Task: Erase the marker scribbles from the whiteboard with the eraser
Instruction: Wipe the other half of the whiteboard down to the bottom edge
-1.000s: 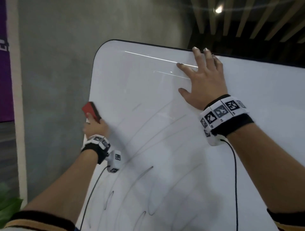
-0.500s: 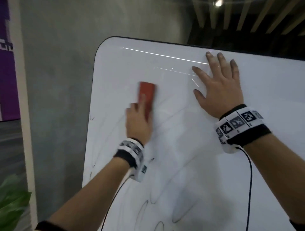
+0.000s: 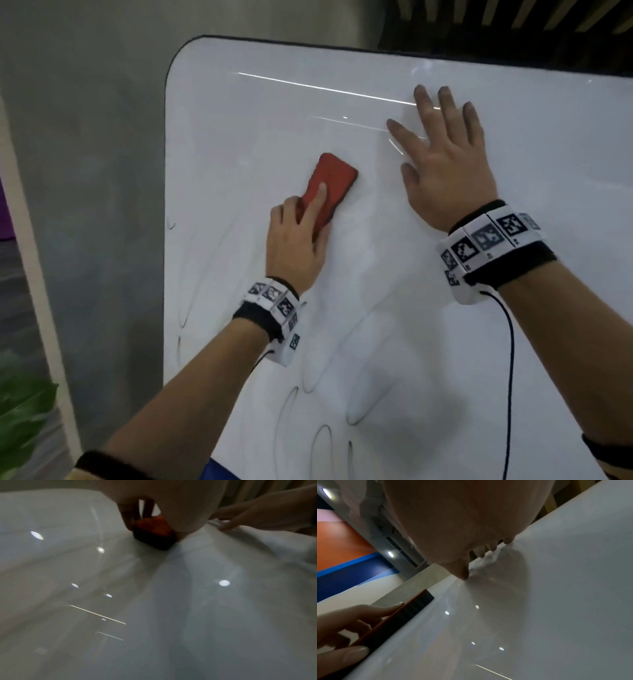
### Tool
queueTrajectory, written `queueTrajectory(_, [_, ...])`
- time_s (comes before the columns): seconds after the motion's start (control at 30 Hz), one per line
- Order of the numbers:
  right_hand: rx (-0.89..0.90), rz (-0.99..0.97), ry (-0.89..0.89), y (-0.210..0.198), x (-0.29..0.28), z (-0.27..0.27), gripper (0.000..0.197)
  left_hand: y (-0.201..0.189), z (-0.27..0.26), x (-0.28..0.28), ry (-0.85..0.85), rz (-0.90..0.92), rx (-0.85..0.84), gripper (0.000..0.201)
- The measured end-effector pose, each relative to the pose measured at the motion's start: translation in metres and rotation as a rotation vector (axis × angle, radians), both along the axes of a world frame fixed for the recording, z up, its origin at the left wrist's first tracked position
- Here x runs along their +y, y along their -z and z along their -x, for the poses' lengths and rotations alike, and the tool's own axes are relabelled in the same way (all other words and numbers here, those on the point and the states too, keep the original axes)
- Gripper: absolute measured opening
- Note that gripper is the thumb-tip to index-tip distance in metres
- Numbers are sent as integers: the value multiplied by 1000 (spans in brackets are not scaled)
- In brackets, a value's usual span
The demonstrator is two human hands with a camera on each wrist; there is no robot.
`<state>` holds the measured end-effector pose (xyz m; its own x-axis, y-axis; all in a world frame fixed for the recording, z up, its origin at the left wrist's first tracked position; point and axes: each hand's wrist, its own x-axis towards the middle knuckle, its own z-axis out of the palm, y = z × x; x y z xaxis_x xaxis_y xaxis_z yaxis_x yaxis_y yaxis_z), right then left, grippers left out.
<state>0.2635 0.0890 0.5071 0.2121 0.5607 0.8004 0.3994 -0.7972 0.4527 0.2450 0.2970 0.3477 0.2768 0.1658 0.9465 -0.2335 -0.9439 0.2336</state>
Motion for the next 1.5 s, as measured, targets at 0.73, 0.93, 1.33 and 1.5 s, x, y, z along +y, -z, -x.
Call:
queueTrajectory(0.73, [82, 71, 9, -13, -20, 10, 61, 3, 9, -15, 33, -186, 18, 60])
queueTrajectory(0.93, [76, 98, 90, 1, -31, 10, 64, 12, 7, 8, 46, -243, 73, 59])
queueTrajectory(1.33, [94, 82, 55, 5, -37, 15, 62, 35, 2, 3, 56, -421, 21, 58])
queueTrajectory(1.5, [68, 7, 48, 15, -30, 15, 61, 11, -9, 84, -191, 705, 146, 63])
